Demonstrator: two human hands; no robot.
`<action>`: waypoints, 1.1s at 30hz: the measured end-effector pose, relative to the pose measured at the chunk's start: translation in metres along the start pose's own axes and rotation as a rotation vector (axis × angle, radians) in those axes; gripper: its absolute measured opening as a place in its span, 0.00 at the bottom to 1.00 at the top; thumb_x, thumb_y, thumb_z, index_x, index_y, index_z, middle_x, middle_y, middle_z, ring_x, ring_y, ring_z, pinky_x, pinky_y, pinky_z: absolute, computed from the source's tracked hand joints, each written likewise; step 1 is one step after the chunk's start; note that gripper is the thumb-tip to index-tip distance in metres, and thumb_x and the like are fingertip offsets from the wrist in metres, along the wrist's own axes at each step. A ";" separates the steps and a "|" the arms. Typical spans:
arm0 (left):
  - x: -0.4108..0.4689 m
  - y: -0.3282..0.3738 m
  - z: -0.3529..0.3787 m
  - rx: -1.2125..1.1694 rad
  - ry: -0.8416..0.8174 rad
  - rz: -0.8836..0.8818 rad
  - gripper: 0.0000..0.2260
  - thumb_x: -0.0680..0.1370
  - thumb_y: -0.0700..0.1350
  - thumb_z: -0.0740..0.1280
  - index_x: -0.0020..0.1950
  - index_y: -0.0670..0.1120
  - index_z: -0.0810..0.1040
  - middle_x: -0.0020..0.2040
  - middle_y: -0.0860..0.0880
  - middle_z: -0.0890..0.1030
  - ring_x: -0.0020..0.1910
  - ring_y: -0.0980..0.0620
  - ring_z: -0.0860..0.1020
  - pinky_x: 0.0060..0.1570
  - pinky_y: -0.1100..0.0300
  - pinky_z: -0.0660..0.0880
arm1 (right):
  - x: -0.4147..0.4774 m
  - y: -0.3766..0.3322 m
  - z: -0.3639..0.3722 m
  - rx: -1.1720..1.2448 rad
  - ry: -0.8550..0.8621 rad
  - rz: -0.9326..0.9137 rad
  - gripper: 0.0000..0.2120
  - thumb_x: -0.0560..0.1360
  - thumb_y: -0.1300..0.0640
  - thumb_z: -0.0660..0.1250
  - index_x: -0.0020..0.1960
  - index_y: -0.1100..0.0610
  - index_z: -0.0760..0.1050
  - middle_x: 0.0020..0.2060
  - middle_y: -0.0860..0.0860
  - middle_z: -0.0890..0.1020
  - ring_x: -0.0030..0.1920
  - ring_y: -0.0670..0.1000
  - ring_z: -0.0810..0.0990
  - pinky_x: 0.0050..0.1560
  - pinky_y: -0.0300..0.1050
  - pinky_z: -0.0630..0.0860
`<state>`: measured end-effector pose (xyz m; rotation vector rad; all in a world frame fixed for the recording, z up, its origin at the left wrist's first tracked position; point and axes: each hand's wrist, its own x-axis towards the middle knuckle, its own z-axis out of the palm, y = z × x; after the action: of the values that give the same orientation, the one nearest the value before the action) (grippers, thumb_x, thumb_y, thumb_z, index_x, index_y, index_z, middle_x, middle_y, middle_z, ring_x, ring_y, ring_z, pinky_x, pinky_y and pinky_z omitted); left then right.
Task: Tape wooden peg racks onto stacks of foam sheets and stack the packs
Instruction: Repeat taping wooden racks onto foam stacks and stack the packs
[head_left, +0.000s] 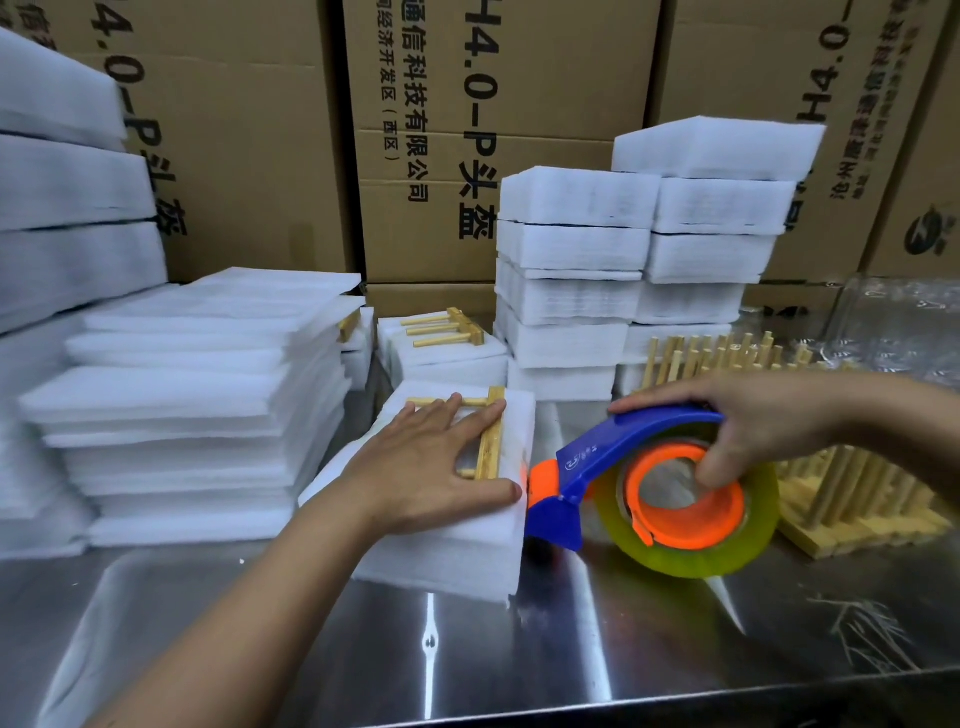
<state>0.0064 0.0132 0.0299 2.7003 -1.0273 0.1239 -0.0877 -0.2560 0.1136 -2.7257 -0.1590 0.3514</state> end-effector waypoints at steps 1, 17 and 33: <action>0.000 0.000 0.000 0.000 0.001 0.000 0.44 0.58 0.75 0.48 0.74 0.68 0.44 0.79 0.51 0.48 0.76 0.58 0.45 0.73 0.59 0.42 | 0.002 0.001 -0.001 0.014 -0.019 0.010 0.37 0.68 0.65 0.72 0.66 0.33 0.66 0.25 0.42 0.74 0.24 0.39 0.69 0.27 0.32 0.67; -0.001 -0.001 -0.002 0.000 -0.031 -0.002 0.43 0.60 0.75 0.50 0.74 0.67 0.43 0.79 0.50 0.48 0.76 0.57 0.45 0.73 0.58 0.42 | -0.007 -0.004 0.013 -0.400 0.095 -0.054 0.38 0.67 0.47 0.72 0.66 0.23 0.55 0.51 0.38 0.71 0.39 0.37 0.74 0.37 0.26 0.68; -0.001 0.000 -0.003 -0.025 -0.044 -0.011 0.43 0.61 0.74 0.52 0.74 0.67 0.44 0.79 0.51 0.46 0.76 0.58 0.43 0.74 0.57 0.41 | -0.024 0.032 0.081 -0.460 0.844 -0.096 0.46 0.51 0.56 0.85 0.67 0.52 0.73 0.43 0.55 0.70 0.42 0.57 0.71 0.43 0.46 0.68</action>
<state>0.0056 0.0141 0.0324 2.6973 -1.0197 0.0501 -0.1304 -0.2600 0.0336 -3.0172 -0.1401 -0.9670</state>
